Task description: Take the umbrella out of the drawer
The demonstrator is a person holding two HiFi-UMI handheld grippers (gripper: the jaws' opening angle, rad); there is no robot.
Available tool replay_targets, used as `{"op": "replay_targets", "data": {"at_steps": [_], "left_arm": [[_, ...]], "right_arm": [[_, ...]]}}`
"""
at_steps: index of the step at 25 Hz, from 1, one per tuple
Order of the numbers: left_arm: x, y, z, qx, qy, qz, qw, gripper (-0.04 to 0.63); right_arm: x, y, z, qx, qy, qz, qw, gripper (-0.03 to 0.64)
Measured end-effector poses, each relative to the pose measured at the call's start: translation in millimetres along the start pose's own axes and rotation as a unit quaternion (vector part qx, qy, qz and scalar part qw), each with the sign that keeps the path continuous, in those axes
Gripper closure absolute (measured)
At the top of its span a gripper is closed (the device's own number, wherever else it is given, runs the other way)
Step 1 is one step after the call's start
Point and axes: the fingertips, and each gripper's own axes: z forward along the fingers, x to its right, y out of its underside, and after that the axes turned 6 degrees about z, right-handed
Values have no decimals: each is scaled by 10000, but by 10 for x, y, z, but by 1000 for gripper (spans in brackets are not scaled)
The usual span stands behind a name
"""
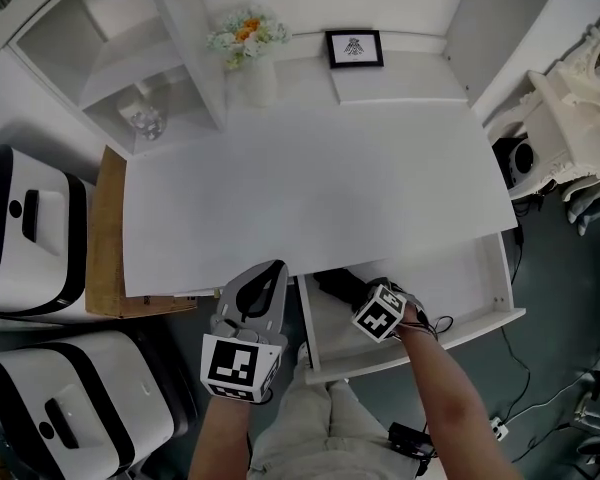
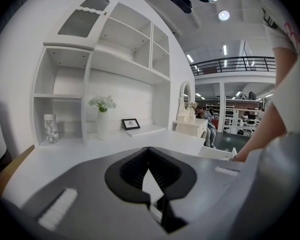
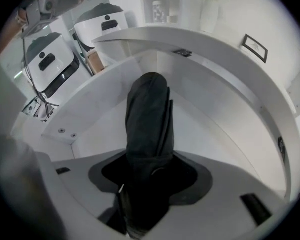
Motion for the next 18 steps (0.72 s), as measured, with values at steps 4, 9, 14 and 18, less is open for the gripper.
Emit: {"op": "replay_targets", "data": {"at_steps": [4, 9, 14, 18], "left_arm": [[18, -90, -42, 37, -29, 46, 10000, 584], [17, -202, -104, 114, -86, 76, 9999, 584], [-6, -369, -145, 254, -131, 142, 9995, 584], [-2, -518, -187, 378, -186, 194, 9989, 584]], "right_arm": [[-76, 33, -103, -8, -62, -318, 9995, 379], [-141, 46, -230, -44, -55, -682, 9976, 379], [-150, 12, -386, -9, 17, -893, 9960, 379], [-164, -31, -551, 83, 78, -1084, 9940, 379]]}}
